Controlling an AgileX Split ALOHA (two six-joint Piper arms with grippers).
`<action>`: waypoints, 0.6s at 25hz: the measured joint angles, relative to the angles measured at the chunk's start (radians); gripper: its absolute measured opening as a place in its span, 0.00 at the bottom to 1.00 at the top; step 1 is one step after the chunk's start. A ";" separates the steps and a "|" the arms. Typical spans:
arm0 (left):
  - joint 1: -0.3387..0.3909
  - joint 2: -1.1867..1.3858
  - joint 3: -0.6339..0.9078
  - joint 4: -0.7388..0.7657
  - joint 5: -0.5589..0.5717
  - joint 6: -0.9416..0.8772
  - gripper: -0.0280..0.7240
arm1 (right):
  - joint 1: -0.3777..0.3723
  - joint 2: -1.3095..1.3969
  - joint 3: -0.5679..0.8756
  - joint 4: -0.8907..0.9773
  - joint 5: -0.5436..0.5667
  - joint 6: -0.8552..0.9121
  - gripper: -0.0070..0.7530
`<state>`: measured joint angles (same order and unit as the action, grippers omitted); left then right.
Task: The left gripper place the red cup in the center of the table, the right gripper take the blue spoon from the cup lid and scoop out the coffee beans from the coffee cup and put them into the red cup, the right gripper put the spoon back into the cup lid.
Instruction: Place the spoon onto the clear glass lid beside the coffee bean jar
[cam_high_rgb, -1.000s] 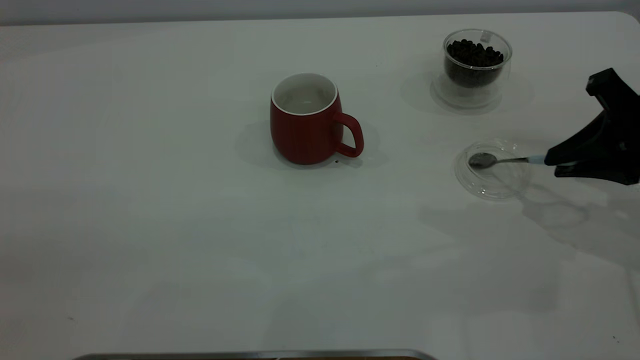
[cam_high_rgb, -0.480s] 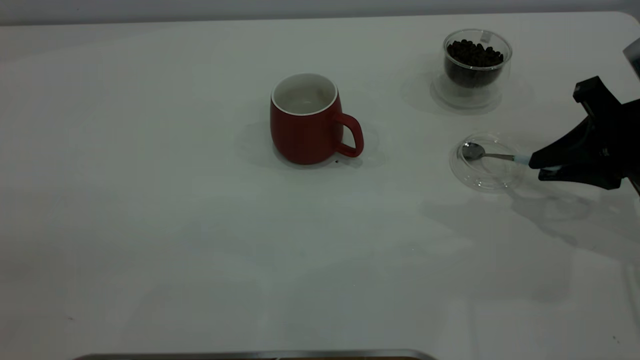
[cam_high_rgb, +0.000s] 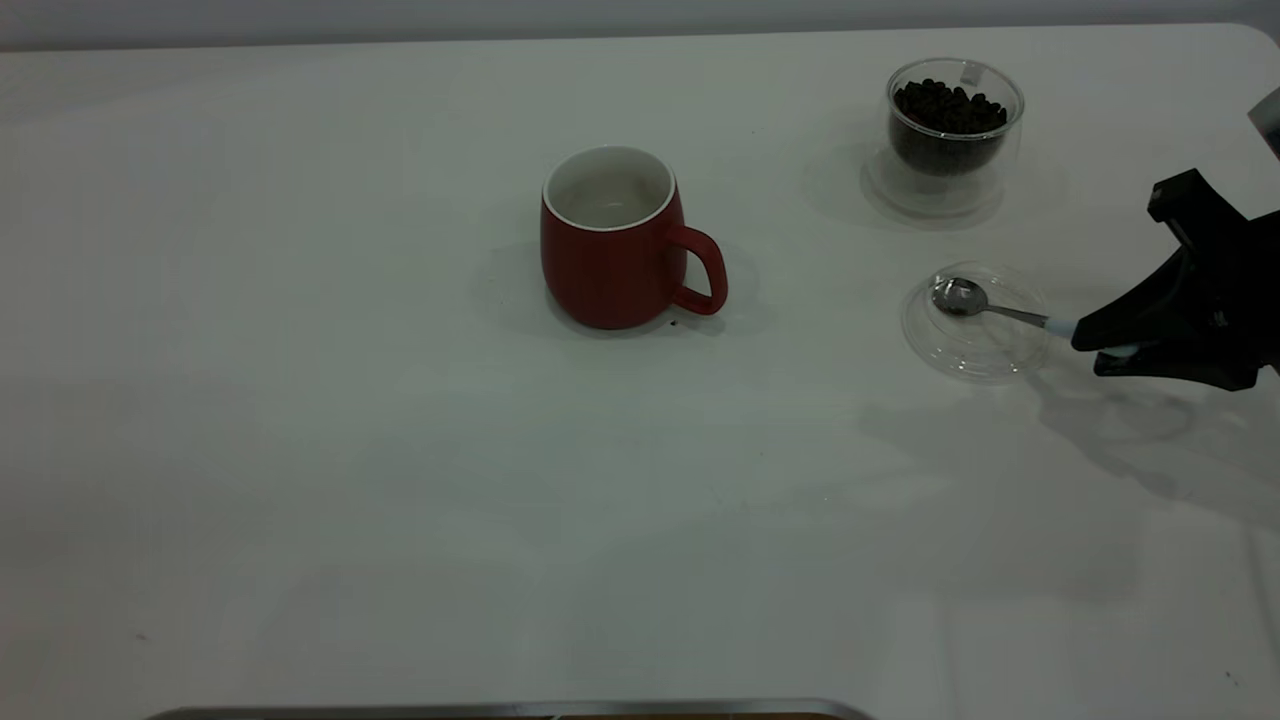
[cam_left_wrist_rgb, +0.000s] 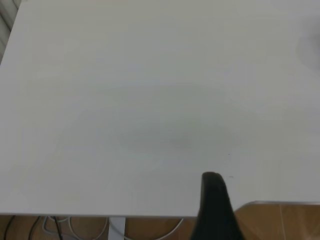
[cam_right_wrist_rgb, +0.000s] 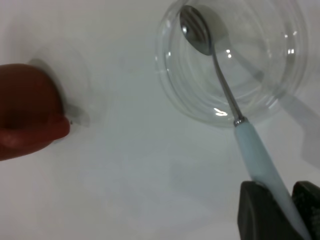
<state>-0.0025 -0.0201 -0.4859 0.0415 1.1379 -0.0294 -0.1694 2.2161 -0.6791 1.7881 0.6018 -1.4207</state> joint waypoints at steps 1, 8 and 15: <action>0.000 0.000 0.000 0.000 0.000 0.000 0.82 | 0.000 0.000 0.000 0.000 -0.004 0.000 0.19; 0.000 0.000 0.000 0.000 0.000 0.000 0.82 | 0.000 0.000 0.000 0.000 -0.027 0.000 0.23; 0.000 0.000 0.000 0.000 0.000 0.000 0.82 | 0.000 0.004 -0.006 0.000 -0.093 0.004 0.32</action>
<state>-0.0025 -0.0201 -0.4859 0.0415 1.1379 -0.0294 -0.1694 2.2203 -0.6848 1.7880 0.5088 -1.4163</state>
